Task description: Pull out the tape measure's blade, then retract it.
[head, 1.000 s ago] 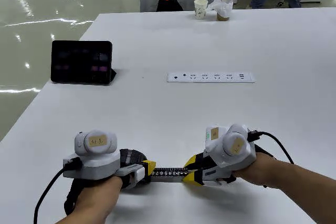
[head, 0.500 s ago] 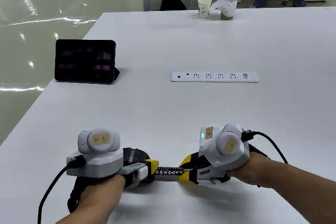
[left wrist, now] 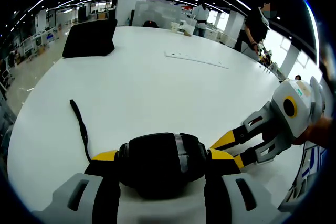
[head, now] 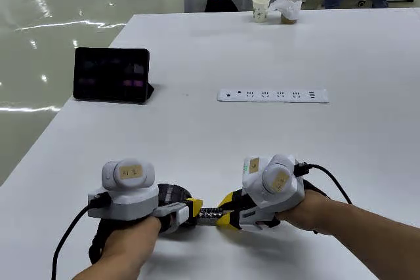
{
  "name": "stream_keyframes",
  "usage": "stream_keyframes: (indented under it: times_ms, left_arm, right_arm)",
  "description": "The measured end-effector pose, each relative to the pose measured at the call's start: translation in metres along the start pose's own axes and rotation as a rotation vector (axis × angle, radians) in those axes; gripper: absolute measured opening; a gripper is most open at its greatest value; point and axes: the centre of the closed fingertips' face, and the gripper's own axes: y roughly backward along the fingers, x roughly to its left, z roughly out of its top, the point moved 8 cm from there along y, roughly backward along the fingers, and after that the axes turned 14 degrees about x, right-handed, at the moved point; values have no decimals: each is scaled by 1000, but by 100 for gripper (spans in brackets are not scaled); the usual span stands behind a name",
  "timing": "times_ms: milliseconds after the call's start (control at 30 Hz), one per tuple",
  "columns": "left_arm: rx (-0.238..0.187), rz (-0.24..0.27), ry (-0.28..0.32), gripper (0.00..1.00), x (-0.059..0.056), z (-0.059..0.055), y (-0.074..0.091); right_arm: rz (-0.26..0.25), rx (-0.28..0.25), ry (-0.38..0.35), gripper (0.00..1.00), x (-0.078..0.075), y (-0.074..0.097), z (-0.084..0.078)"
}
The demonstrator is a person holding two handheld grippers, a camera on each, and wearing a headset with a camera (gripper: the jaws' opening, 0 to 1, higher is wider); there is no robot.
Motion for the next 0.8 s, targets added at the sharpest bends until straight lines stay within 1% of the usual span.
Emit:
stream_keyframes:
  times_ms: [800]
  left_arm:
    - [1, -5, 6, 60, -1, 0, -1]
  right_arm:
    - [14, -5, 22, 11, 0, -11, 16]
